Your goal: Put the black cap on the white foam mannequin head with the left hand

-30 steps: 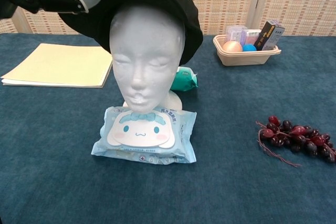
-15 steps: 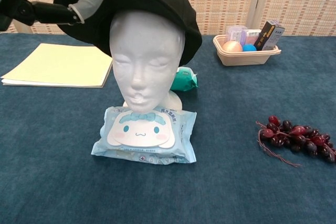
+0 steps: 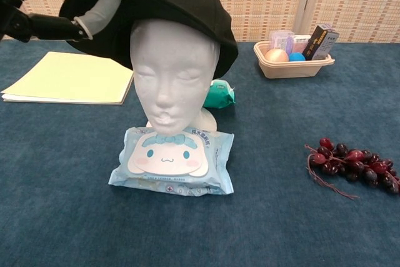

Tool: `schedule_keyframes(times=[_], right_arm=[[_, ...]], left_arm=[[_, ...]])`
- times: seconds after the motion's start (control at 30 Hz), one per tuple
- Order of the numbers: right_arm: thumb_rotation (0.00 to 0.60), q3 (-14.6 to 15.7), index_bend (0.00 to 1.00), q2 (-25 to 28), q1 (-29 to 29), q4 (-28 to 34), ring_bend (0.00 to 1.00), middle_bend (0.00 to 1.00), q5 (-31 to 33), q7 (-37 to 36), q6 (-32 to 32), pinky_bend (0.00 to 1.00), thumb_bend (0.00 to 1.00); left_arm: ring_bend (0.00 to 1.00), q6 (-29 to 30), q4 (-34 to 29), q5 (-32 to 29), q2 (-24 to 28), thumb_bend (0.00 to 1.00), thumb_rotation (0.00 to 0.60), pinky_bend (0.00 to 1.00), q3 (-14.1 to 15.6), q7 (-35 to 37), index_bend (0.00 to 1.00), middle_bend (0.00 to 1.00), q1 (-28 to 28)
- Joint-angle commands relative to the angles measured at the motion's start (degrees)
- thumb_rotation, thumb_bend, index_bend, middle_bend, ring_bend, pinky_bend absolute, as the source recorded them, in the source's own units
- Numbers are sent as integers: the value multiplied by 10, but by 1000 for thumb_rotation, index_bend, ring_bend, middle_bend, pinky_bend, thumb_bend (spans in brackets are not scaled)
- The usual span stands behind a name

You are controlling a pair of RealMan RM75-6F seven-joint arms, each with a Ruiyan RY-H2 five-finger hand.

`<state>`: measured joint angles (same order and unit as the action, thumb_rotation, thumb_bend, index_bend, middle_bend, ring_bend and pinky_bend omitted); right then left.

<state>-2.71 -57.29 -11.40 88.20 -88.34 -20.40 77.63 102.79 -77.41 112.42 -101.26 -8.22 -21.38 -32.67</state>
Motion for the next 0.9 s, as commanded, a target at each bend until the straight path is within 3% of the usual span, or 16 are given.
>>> schedule_keyframes(times=[0.03, 0.9], right_arm=[[600, 0, 82, 0, 0, 0, 33, 191, 0, 0, 0, 216, 0], [600, 0, 82, 0, 1, 0, 33, 191, 0, 0, 1, 216, 0]], left_arm=[[402, 0, -1, 1, 1, 434, 600, 467, 2, 0, 814, 535, 3], [398, 10, -3, 2, 3, 435, 600, 467, 11, 20, 581, 517, 38]])
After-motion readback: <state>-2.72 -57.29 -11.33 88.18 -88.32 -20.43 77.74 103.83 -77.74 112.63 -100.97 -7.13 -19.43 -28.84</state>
